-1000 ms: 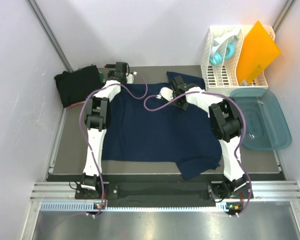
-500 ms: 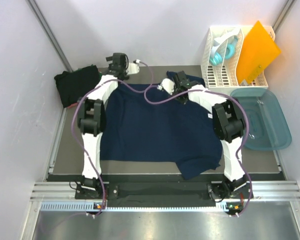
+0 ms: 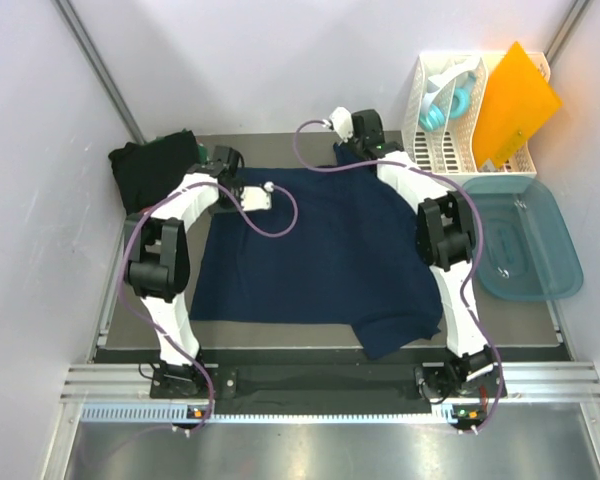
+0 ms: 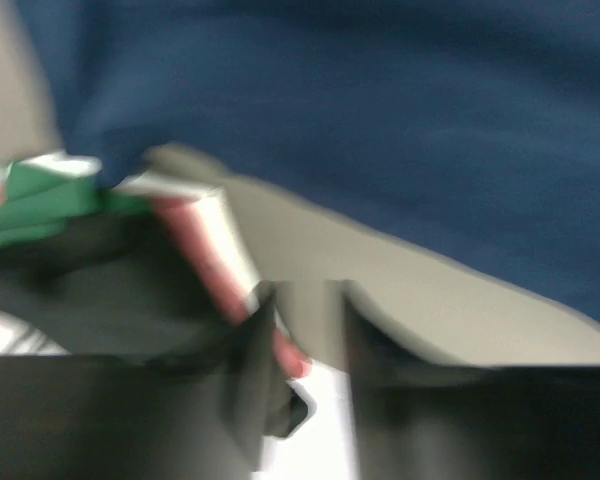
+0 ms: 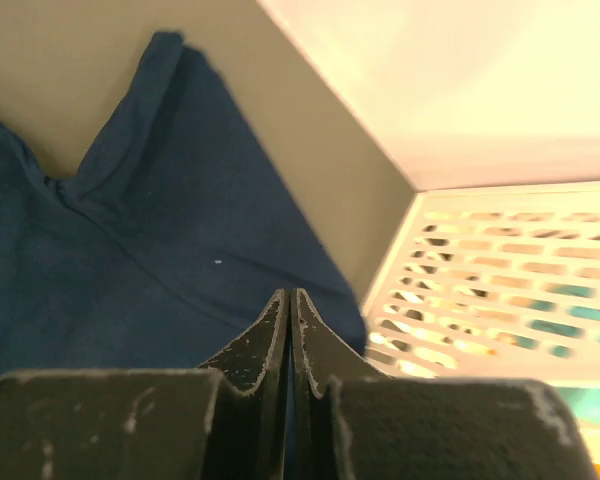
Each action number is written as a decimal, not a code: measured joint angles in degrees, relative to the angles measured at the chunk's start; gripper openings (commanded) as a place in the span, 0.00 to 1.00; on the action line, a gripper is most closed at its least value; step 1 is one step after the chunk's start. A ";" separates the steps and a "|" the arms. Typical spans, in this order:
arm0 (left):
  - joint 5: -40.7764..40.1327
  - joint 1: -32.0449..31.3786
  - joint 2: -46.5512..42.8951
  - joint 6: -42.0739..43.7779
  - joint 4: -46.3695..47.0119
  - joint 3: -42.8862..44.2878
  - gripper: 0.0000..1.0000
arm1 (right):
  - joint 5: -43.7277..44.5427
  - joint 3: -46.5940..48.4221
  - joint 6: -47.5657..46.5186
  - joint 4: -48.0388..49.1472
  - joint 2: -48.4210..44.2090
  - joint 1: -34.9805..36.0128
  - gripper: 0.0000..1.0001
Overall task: Fold and stack the t-shirts
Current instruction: Flatten out the tshirt
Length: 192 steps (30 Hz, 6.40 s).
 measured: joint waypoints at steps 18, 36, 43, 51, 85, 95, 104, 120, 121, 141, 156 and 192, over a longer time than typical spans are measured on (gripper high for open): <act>7.34 0.04 7.63 -0.11 -23.89 7.32 0.00 | 0.09 -0.11 -1.84 4.52 4.11 1.11 0.00; 2.29 -0.94 13.77 -0.37 -29.94 5.99 0.00 | 0.66 -2.75 -14.21 9.11 10.49 5.09 0.00; 0.07 -1.01 12.41 -0.33 -30.49 2.34 0.00 | 2.38 -1.14 -19.04 11.76 12.70 4.70 0.00; -0.98 -0.92 11.28 -0.33 -32.13 -1.16 0.00 | 2.91 0.98 -22.21 12.22 14.36 3.72 0.00; 0.39 4.98 7.80 -6.47 -24.39 10.78 0.86 | -3.21 -35.36 -16.52 -7.26 -33.46 1.38 0.79; 0.74 2.73 0.61 -4.63 -21.33 0.00 0.00 | -12.20 -56.54 -17.05 -23.32 -42.34 1.07 0.00; -0.68 2.67 7.48 -7.48 -15.58 7.04 0.00 | -16.70 -60.26 -15.06 -24.57 -41.18 1.05 0.00; -2.71 3.82 7.54 -7.02 -9.64 11.15 0.00 | -17.46 -65.92 -14.53 -21.97 -41.33 1.07 0.00; -2.71 3.82 7.54 -7.02 -9.35 11.15 0.00 | -17.44 -66.49 -14.58 -21.51 -41.83 1.07 0.00; 13.05 3.91 13.60 -13.38 4.90 18.47 0.00 | -17.07 -68.72 -14.93 -19.85 -43.98 1.07 0.00; 12.50 2.56 27.23 -12.81 4.68 29.11 0.00 | -17.22 -65.44 -14.97 -23.17 -41.35 1.07 0.00; -17.07 1.44 38.82 -10.91 21.20 36.94 0.34 | -17.31 -66.10 -15.72 -22.69 -41.88 1.07 0.22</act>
